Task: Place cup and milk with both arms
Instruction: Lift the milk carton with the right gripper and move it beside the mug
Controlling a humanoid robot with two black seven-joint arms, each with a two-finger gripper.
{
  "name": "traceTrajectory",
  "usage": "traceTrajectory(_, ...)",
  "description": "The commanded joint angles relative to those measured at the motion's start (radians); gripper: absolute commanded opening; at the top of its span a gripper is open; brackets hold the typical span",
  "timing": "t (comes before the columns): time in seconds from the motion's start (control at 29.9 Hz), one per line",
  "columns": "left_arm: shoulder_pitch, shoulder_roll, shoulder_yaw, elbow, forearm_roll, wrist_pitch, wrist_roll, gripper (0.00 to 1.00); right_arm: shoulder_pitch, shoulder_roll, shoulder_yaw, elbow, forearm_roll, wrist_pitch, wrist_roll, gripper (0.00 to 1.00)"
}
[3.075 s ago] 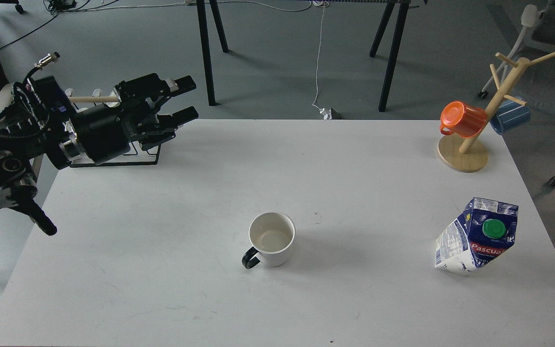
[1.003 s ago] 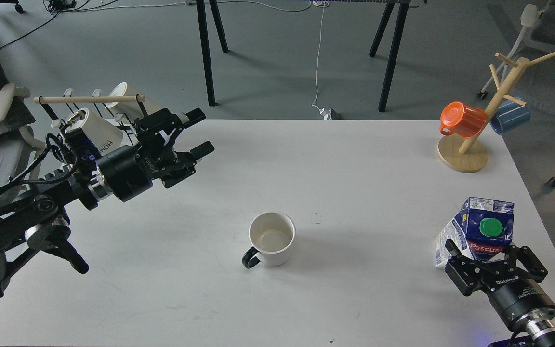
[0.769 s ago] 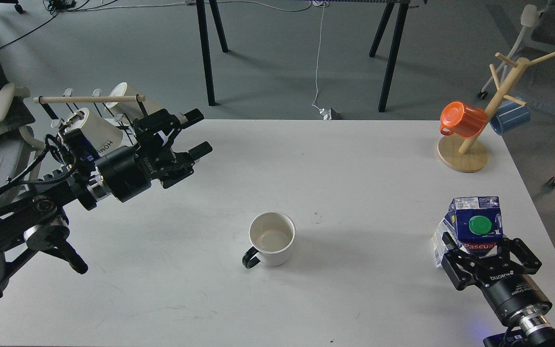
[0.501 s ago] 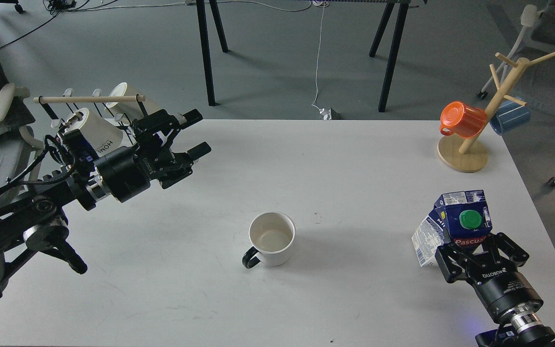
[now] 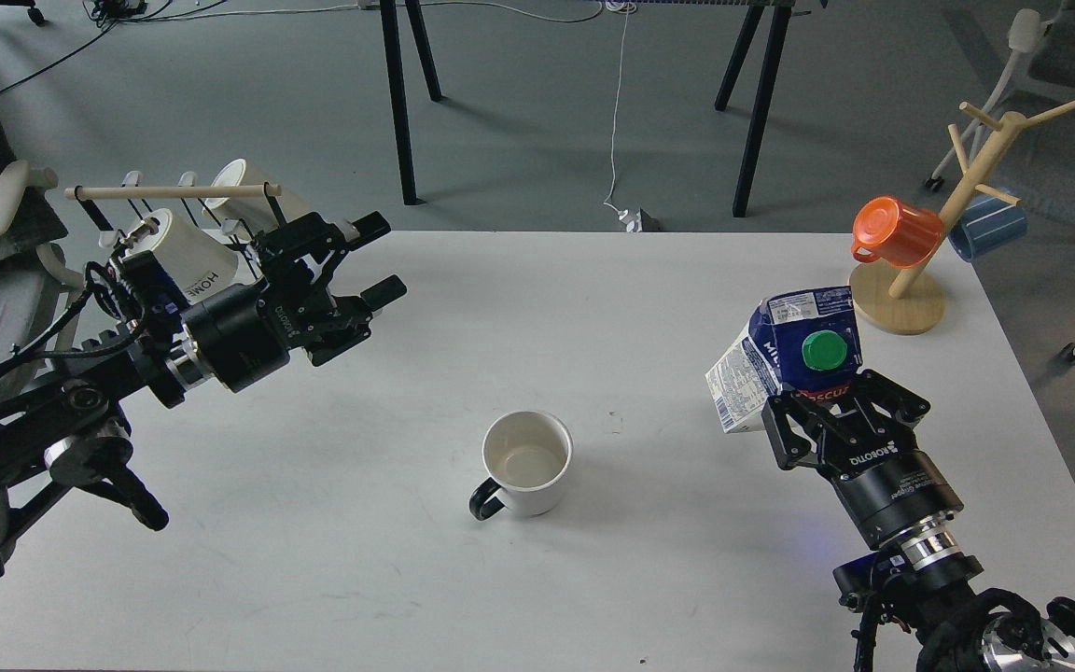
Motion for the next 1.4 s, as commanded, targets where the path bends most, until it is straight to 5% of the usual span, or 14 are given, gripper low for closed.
traceTrajectory(0.0,0.002,0.000,0.000,0.000,-0.002,0.000,0.000,0.85,0.014,0.072,-0.006,-0.006,-0.057,-0.057,0.000,0.23)
traceTrajectory(1.07,0.009,0.000,0.000,0.006,0.000,0.000,0.000,0.86,-0.004,0.218,-0.121,-0.094,-0.189,-0.138,-0.003,0.29)
traceTrajectory(1.14,0.009,0.000,0.000,0.008,0.000,0.000,0.000,0.86,-0.004,0.218,-0.121,-0.094,-0.192,-0.140,-0.005,0.37)
traceTrajectory(1.24,0.009,-0.001,0.000,0.008,0.000,0.000,0.000,0.86,-0.004,0.218,-0.120,-0.094,-0.191,-0.144,-0.005,0.66)
traceTrajectory(1.34,0.009,-0.001,0.002,0.009,0.000,0.000,0.000,0.86,-0.004,0.218,-0.120,-0.092,-0.192,-0.143,-0.003,0.79)
traceTrajectory(1.37,0.009,-0.001,0.003,0.009,0.000,0.000,0.000,0.86,-0.004,0.218,-0.117,-0.092,-0.192,-0.143,-0.003,0.90)
